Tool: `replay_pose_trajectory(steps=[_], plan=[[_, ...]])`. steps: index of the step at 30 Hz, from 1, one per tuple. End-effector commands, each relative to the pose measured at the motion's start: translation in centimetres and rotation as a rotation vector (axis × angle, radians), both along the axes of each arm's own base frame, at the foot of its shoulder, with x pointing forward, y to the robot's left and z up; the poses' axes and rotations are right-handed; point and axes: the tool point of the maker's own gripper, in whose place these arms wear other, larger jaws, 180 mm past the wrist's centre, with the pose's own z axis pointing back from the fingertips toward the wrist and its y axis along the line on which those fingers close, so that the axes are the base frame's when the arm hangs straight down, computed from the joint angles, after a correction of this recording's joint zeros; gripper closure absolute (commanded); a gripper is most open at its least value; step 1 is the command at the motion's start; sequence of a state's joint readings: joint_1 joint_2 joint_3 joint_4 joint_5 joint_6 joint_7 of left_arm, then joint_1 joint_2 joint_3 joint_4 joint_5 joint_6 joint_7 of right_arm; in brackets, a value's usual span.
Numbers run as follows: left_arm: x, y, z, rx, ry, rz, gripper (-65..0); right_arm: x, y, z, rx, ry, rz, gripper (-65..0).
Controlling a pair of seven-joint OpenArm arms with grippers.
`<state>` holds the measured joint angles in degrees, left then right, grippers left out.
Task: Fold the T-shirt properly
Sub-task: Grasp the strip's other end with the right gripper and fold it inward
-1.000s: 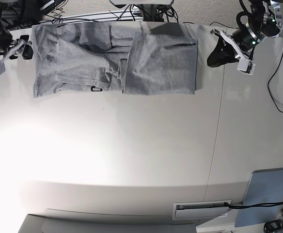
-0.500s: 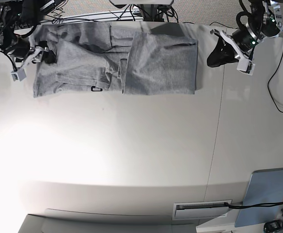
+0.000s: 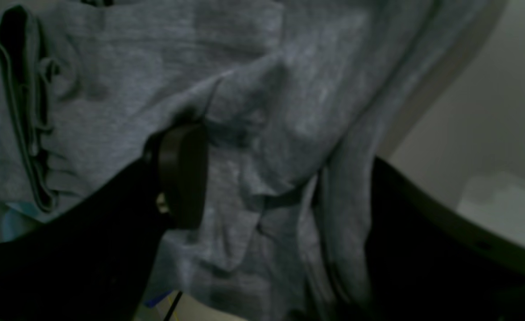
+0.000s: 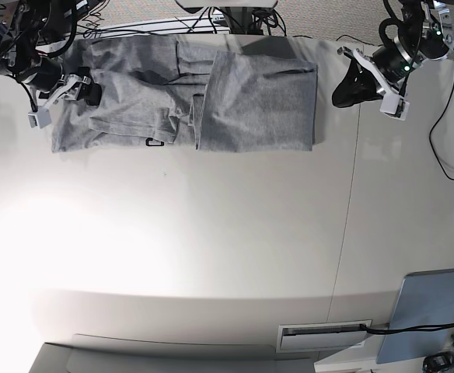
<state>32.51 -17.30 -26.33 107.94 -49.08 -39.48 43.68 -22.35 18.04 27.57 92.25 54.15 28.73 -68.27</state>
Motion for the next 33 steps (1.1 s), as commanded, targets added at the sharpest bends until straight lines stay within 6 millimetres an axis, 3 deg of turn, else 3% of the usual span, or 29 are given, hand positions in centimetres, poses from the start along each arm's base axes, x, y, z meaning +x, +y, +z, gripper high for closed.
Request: replay_pose_trajectory(steps=[1, 11, 19, 24, 33], plan=[[0.4, 0.0, 1.0, -0.013, -0.039, -0.003, 0.0, -1.4, -0.3, -0.9, -0.029, 0.076, 0.022, -38.0], [0.4, 0.0, 1.0, -0.012, -0.039, -0.003, 0.0, -1.5, 0.7, -1.0, -0.002, 0.061, 0.034, -36.1], [0.4, 0.0, 1.0, -0.012, -0.039, -0.003, 0.0, -1.5, 0.9, -1.0, -0.003, 0.054, 0.047, -19.2], [0.3, 0.1, 0.7, 0.011, -0.032, -0.007, 0.0, -0.6, 0.7, -0.7, -0.025, -0.008, 0.058, 0.0], [-0.1, 0.7, -0.3, 0.086, -0.008, -0.020, 0.0, 1.9, -2.2, 0.7, -0.149, -0.066, 0.063, 0.0]])
